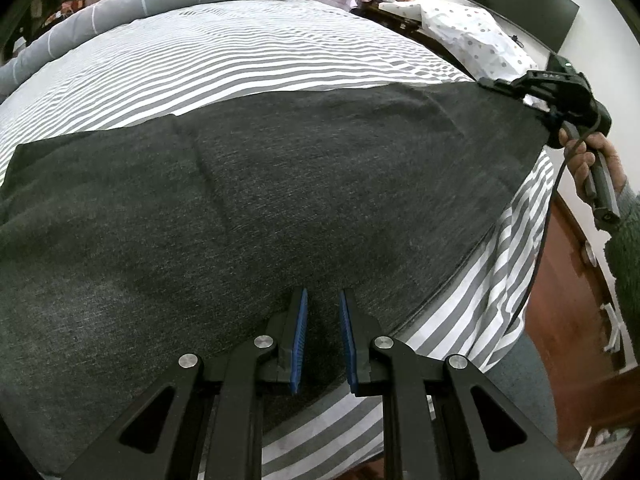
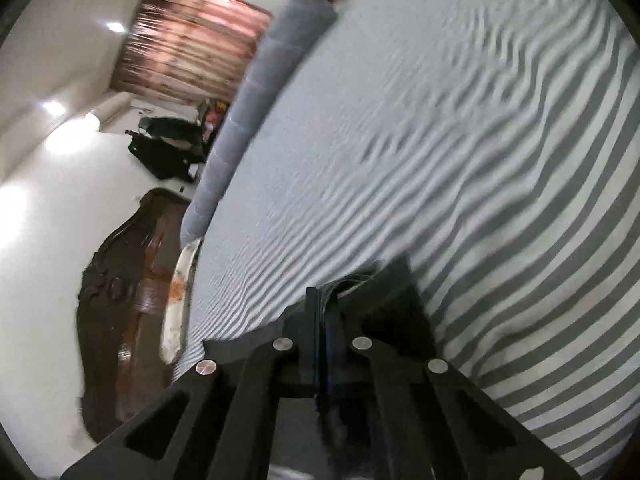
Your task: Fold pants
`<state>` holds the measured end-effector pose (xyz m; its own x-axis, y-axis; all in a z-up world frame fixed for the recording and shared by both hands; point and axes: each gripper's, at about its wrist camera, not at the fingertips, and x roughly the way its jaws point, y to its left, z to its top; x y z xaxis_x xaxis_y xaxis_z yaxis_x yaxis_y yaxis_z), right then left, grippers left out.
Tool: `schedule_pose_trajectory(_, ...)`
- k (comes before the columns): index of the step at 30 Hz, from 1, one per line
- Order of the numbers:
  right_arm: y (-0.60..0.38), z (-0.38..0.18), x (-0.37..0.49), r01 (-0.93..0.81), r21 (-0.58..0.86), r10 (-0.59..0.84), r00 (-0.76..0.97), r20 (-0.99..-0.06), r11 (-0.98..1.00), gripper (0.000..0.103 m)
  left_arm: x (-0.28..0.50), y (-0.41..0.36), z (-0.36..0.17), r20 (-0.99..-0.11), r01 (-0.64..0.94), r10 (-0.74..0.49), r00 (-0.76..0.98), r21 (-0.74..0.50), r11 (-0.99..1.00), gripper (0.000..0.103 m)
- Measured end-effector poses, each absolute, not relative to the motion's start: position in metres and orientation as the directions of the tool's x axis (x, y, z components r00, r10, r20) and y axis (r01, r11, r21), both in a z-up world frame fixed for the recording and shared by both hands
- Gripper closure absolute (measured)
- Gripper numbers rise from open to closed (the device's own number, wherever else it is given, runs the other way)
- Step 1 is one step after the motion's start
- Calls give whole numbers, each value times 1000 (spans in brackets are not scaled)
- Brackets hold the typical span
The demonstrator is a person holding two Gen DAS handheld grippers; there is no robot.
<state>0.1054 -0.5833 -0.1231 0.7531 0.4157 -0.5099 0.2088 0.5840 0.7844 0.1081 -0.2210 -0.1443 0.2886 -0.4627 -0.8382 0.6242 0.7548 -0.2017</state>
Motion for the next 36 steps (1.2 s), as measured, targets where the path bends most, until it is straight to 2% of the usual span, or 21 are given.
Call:
schedule_pose_trajectory(2,-588,-122,102,265,722,341,743,-576,639,99,108,-221,-145,-837,623,-464,291,-202,755,86)
schedule_pose_trajectory(7,-595,-142,95,379,638,287,660,-694,670,97,106,-221,-145,-834,625,-465,296,-199,755,85)
schedule_pose_trajectory(10,-585,-119,91,363,600,210,706,-676,713,97,106,-221,-145,-834,626,-467,295,-200,754,85)
schedule_pose_trajectory(14,-552,-96,116,287,559,237,690,-684,778,94,106,-218,-144,-832,621,-470,294,-207,756,85)
schedule_pose_trajectory(20,-521,-125,150,333,500,254,568,-783,799,90,108,-213,-145,-830,602,-484,279,-241,761,85)
schedule_pose_trajectory(26,-546,-147,105,435,533,252,553,-794,726,94,106,-207,-145,-822,594,-502,268,-270,758,85)
schedule_pose_trajectory(29,-550,-135,78,441,512,215,564,-797,737,84,103,-203,-144,-827,594,-497,263,-267,759,85)
schedule_pose_trajectory(33,-555,-127,29,451,603,252,622,-741,658,63,99,-192,-135,-819,564,-501,281,-282,776,85)
schedule_pose_trajectory(36,-555,-139,3,465,658,285,642,-711,593,63,93,-186,-129,-815,562,-495,301,-267,783,72)
